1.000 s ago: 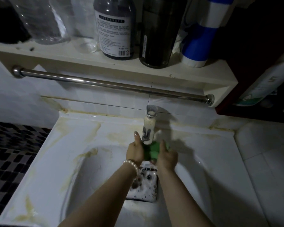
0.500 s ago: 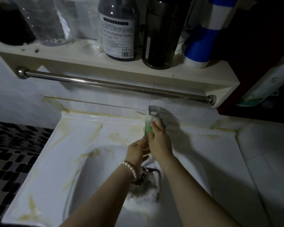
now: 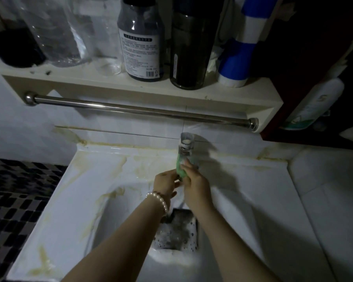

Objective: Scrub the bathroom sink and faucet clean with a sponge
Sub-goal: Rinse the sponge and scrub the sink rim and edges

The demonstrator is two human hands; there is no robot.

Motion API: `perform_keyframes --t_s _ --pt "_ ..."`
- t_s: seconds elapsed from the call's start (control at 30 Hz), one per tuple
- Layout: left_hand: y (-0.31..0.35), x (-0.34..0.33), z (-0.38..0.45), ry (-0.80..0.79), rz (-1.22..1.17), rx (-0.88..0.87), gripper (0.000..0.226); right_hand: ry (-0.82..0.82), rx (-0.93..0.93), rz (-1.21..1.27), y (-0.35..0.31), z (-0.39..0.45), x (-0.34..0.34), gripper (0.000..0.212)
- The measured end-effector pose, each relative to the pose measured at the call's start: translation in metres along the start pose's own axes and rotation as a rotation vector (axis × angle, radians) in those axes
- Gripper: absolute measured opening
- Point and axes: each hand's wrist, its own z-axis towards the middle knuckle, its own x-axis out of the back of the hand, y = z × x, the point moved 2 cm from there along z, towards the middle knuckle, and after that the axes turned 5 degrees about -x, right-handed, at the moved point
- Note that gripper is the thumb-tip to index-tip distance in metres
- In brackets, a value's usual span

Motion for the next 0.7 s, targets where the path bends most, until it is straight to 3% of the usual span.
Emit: perform_keyframes --t_s 0.1,0.17,0.27,0.33,0.4,0.57,0.63,0.7 --pt "0.007 -0.002 0.003 0.072 0.097 -0.097 0.024 0.238 -0.143 0.441 0.021 -0.05 -0.009 0.031" --pt "0.006 -0.004 0.005 0.087 0.178 -0.137 0.018 0.307 -0.477 0.836 0.034 -0.051 -0.021 0.02" --pt "0.008 -0.003 0.007 0.1 0.228 -0.115 0.005 0.128 -0.905 1.355 0.032 -0.034 -0.038 0.025" --pt "0.009 0.0 0.013 0.126 0.223 -0.097 0.032 0.074 -0.938 1.545 0.031 -0.024 -0.04 0.038" --pt "0.01 0.001 0.014 0.161 0.227 -0.078 0.051 0.066 -0.93 1.607 0.031 -0.015 -0.039 0.043" --pt "0.008 0.001 0.012 0.174 0.227 -0.08 0.059 -0.009 -0.947 1.666 0.01 -0.001 -0.037 0.034" --pt "0.01 0.002 0.014 0.171 0.226 -0.07 0.062 0.06 -0.871 1.618 0.002 0.0 -0.033 0.035" --pt "0.01 0.002 0.014 0.161 0.2 -0.07 0.062 0.208 -0.739 1.407 -0.001 -0.006 -0.028 0.028"
